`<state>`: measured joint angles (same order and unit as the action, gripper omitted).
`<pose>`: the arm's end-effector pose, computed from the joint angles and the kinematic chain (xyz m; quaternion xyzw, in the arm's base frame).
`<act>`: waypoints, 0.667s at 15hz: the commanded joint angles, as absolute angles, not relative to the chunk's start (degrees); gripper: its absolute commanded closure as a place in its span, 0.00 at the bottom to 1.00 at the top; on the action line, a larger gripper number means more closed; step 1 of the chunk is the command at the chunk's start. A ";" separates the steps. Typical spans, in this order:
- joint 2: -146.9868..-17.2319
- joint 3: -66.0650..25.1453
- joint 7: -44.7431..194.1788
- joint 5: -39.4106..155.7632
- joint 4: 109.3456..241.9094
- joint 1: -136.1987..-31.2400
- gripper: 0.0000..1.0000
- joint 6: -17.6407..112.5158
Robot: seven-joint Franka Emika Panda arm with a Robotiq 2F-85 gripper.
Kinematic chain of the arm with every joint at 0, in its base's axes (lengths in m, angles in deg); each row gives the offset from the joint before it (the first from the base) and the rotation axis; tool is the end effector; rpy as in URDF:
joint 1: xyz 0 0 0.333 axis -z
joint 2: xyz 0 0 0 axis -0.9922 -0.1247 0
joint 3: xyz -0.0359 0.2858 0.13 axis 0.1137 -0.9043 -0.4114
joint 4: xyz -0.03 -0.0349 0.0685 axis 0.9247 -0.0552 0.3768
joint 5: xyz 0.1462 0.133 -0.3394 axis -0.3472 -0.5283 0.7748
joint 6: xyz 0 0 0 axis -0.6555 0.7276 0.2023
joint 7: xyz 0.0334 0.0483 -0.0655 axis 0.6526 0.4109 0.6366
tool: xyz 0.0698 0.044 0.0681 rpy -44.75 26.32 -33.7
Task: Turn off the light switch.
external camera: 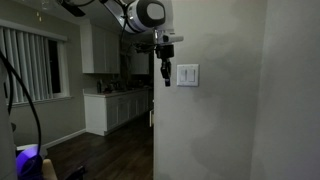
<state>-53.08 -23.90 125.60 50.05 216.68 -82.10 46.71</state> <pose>0.4928 -0.0095 0.4484 -0.8603 0.4959 -0.0833 0.0843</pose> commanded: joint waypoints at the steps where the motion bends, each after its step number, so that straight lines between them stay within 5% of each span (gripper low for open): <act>1: -52.93 -24.89 125.33 49.71 216.68 -81.06 0.87 46.30; 4: -52.73 -24.92 125.32 49.70 216.83 -81.05 0.72 46.17; 10: -52.72 -24.93 125.32 49.70 216.84 -81.05 0.72 46.15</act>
